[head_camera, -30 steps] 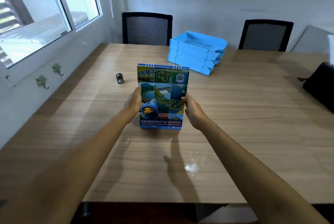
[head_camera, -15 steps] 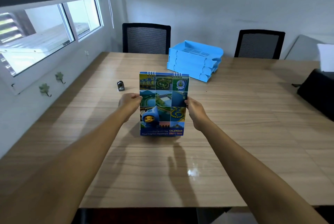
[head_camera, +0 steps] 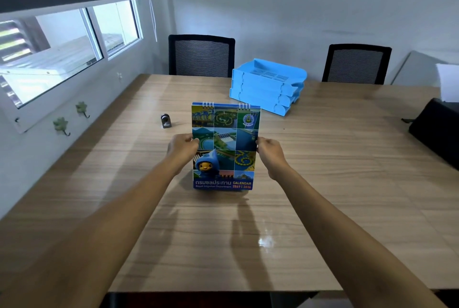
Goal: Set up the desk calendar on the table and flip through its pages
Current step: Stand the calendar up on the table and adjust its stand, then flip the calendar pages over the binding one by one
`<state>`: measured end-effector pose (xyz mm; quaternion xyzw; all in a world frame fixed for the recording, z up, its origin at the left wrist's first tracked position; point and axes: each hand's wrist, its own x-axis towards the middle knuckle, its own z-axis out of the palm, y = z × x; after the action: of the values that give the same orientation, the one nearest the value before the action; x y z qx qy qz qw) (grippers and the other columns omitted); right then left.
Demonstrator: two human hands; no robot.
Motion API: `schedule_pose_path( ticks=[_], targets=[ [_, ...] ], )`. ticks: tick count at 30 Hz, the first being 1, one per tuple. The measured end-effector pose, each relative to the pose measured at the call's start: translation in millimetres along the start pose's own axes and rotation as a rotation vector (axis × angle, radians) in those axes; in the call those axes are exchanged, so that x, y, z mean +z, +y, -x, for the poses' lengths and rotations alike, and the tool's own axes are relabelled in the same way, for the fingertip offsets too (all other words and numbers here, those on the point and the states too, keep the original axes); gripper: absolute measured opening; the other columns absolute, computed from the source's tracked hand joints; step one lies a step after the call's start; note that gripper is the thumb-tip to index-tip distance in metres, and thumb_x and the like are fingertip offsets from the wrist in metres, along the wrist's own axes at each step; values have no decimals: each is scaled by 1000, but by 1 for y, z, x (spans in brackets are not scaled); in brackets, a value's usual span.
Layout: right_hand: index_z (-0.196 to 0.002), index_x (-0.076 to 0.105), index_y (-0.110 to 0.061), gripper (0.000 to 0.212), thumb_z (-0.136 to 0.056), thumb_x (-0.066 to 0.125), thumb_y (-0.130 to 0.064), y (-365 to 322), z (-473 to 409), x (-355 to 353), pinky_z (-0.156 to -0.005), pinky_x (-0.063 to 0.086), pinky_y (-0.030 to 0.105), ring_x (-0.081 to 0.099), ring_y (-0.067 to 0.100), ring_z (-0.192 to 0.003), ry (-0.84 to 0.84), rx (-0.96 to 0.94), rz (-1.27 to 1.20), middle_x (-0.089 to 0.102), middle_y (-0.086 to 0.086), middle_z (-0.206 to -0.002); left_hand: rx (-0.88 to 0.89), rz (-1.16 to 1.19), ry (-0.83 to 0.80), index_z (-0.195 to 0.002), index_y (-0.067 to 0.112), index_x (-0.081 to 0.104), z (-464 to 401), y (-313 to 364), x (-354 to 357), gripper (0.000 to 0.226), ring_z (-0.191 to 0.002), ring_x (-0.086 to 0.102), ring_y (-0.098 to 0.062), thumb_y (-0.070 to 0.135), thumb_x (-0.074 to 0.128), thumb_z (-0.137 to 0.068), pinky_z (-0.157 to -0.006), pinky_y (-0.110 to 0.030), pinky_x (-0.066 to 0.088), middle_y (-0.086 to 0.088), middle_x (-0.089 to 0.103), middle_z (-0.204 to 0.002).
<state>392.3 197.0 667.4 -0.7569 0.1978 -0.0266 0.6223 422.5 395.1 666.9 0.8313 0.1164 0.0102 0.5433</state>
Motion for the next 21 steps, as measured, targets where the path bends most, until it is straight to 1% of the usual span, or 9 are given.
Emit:
schedule_pose_path(
  ticks=[2, 4, 6, 9, 11, 13, 15, 17, 21],
  targets=[
    [-80, 50, -8, 24, -95, 41, -23, -1, -1, -1, -59, 30, 31, 44, 21, -77, 6, -21, 28, 49, 14, -81, 1, -32, 44, -94, 14, 75, -1, 2, -1, 21, -82, 61, -20, 21, 55, -90, -86, -41, 55, 0, 65, -79],
    [-74, 50, -8, 26, -94, 44, -23, -2, -3, -1, -55, 31, 30, 46, 19, -70, 8, -38, 48, 52, 10, -76, 4, -90, 81, -65, 17, 66, -4, 5, -2, 27, -75, 57, -21, 25, 57, -89, -75, -38, 55, -7, 62, -76],
    [-60, 43, -10, 36, -94, 46, -21, -2, -5, -2, -51, 28, 30, 40, 15, -58, 21, -43, 76, 45, 4, -63, 6, -136, 116, -58, 14, 63, -4, 9, -3, 33, -67, 54, -21, 25, 57, -89, -67, -33, 50, -8, 59, -69],
    [-54, 45, -14, 38, -91, 52, -18, -2, -8, -6, -51, 30, 29, 38, 14, -54, 95, -56, 150, 43, 0, -57, 38, -203, 143, -60, 8, 68, -5, 12, -7, 33, -71, 60, -25, 26, 60, -86, -72, -35, 54, -11, 65, -70],
    [-67, 59, -10, 23, -88, 57, -17, -3, -9, -8, -59, 40, 28, 51, 18, -65, 138, -61, 156, 57, 4, -69, 67, -196, 159, -66, 9, 72, -6, 11, -10, 25, -81, 66, -26, 28, 66, -82, -80, -38, 59, -11, 71, -79],
    [-76, 62, -11, 11, -85, 62, -17, -5, -12, -10, -66, 45, 30, 58, 22, -78, 163, -44, 117, 63, 7, -81, 48, -109, 144, -62, 17, 67, -10, 9, -15, 20, -85, 69, -26, 28, 73, -78, -83, -41, 59, -9, 71, -80],
    [-72, 58, -15, 13, -83, 63, -17, -8, -14, -11, -67, 46, 32, 59, 26, -82, 147, -5, 48, 65, 8, -86, -32, 33, 82, -62, 17, 61, -14, 10, -21, 22, -79, 68, -25, 23, 76, -76, -80, -38, 59, -11, 70, -81],
    [-69, 53, -17, 19, -84, 62, -14, -11, -15, -12, -65, 49, 33, 63, 30, -89, 94, 71, -88, 66, 11, -93, -128, 190, -20, -69, 13, 60, -15, 13, -26, 18, -69, 61, -19, 15, 73, -80, -69, -30, 55, -12, 66, -81],
    [-71, 52, -15, 21, -87, 60, -5, -16, -9, -16, -56, 47, 28, 58, 20, -71, -16, 133, -275, 60, 8, -79, -163, 342, -131, -85, 8, 64, -12, 17, -31, 2, -71, 55, -15, 8, 65, -86, -67, -24, 49, -8, 62, -81]
  ],
)
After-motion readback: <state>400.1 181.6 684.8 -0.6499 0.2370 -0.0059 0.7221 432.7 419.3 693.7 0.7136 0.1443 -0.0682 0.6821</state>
